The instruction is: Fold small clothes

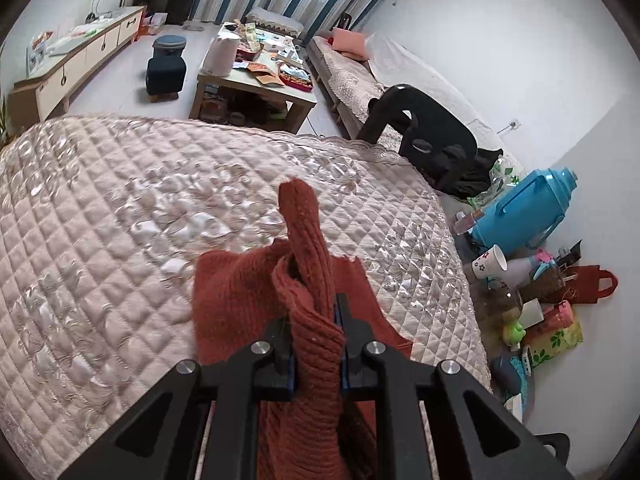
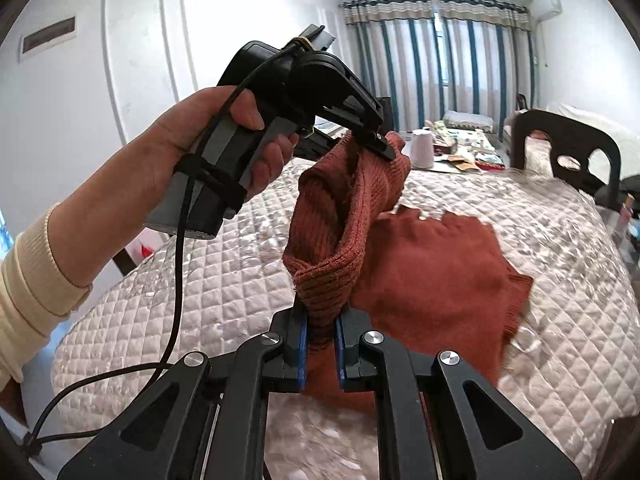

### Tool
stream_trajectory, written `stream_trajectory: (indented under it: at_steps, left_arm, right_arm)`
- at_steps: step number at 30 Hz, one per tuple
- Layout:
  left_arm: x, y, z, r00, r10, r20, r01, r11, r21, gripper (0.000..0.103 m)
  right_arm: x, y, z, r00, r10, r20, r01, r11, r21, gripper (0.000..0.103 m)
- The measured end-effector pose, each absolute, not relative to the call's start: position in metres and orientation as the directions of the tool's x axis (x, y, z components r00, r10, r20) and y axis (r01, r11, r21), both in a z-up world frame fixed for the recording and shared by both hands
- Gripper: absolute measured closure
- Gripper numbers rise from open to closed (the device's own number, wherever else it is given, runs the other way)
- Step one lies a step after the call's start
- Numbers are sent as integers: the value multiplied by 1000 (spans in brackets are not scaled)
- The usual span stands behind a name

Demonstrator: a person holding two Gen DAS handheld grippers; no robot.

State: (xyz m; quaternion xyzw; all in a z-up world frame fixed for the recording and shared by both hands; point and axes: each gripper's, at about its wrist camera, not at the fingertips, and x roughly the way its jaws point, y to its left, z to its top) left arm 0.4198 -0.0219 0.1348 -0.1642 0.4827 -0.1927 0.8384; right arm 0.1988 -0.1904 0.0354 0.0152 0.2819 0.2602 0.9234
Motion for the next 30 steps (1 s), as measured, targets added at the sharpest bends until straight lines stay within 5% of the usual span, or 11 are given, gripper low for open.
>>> stream_trajectory:
  at_steps: [17,26,30]
  left_arm:
    - [430,-123,90,338,-484,-807,227,874,-429,88]
    - [426,-153,73,350,-270,-897,258,948,-184,86]
    - [430,-157,70,367,-193,-910,233,966,-111,73]
  right_arm:
    - [198,-261,2,683,479,-551,-341,877,340,94]
    - [204,-274,-20,579,578,-575,-333,811,481,93]
    - [208,-275,-22,571,570,-591,-323,818,476,93]
